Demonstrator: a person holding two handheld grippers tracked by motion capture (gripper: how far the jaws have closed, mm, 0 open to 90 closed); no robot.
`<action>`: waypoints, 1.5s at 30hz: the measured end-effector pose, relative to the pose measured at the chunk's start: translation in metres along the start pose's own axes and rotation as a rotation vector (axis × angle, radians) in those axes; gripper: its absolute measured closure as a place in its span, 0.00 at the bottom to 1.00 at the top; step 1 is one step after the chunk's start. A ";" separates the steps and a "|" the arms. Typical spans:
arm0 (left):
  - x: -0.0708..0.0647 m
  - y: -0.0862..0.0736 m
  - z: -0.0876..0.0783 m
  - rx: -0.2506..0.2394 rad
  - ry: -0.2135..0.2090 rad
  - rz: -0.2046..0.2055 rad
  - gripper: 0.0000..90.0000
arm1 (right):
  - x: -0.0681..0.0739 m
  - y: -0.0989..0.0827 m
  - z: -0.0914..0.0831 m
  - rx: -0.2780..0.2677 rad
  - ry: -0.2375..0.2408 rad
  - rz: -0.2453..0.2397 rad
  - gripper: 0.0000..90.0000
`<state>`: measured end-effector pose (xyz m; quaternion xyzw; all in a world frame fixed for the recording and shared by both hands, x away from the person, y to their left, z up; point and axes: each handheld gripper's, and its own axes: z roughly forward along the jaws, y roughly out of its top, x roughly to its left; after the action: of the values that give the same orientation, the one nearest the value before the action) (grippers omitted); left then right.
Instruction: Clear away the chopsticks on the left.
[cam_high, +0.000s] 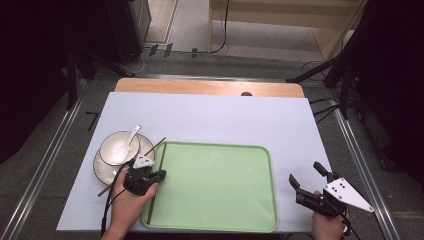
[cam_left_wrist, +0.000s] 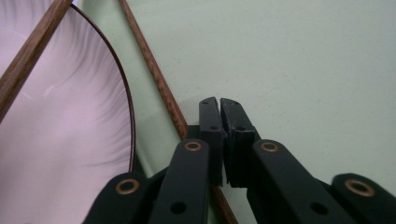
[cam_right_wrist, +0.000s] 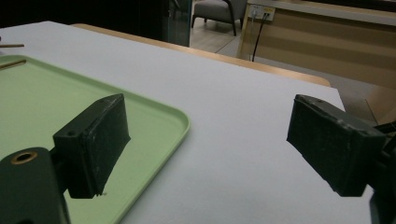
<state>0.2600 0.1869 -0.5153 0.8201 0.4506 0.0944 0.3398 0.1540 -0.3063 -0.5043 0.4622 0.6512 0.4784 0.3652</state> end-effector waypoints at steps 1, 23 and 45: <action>0.000 0.000 0.000 -0.001 -0.005 0.002 0.94 | 0.000 0.000 0.000 0.001 0.001 0.002 0.15; 0.002 0.001 -0.021 -0.056 -0.060 0.023 0.81 | 0.001 0.001 -0.001 -0.002 0.004 0.001 0.15; 0.067 -0.020 -0.095 -0.084 0.053 0.030 0.81 | 0.001 0.001 -0.001 -0.007 0.000 0.008 0.15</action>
<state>0.2412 0.2930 -0.4667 0.8089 0.4428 0.1398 0.3606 0.1527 -0.3059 -0.5029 0.4637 0.6475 0.4823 0.3649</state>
